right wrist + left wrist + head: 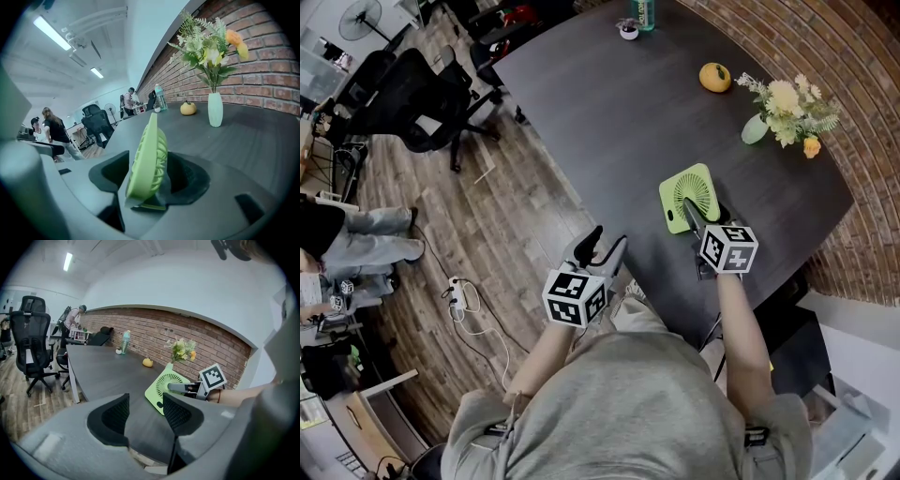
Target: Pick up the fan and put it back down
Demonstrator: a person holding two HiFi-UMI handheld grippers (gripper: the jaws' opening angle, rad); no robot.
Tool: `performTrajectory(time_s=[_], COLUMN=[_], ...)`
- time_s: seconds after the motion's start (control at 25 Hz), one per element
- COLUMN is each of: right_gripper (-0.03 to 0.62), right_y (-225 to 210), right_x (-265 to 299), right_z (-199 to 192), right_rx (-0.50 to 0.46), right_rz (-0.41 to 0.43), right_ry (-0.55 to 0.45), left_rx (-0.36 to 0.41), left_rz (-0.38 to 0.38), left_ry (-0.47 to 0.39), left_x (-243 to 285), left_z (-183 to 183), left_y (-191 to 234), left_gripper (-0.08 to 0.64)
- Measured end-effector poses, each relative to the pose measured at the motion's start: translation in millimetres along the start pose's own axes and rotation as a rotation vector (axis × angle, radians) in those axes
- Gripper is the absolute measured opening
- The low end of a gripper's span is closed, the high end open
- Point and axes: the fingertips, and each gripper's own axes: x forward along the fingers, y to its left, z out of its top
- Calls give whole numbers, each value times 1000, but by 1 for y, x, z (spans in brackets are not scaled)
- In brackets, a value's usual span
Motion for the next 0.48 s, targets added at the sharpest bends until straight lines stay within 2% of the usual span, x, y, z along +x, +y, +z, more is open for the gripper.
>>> performTrajectory(time_s=[0.12,0.48], right_gripper=[227,213], right_y=[-1,-2], right_x=[0,1], right_z=[1,2], right_rx=[7,34], right_rz=[-4,4], right_ry=[-5,2], left_rx=[3,12], left_rz=[1,4], left_ry=[-1,2], left_x=[0,-1], left_z=[0,2], left_y=[-1,0], left_gripper=[212,212])
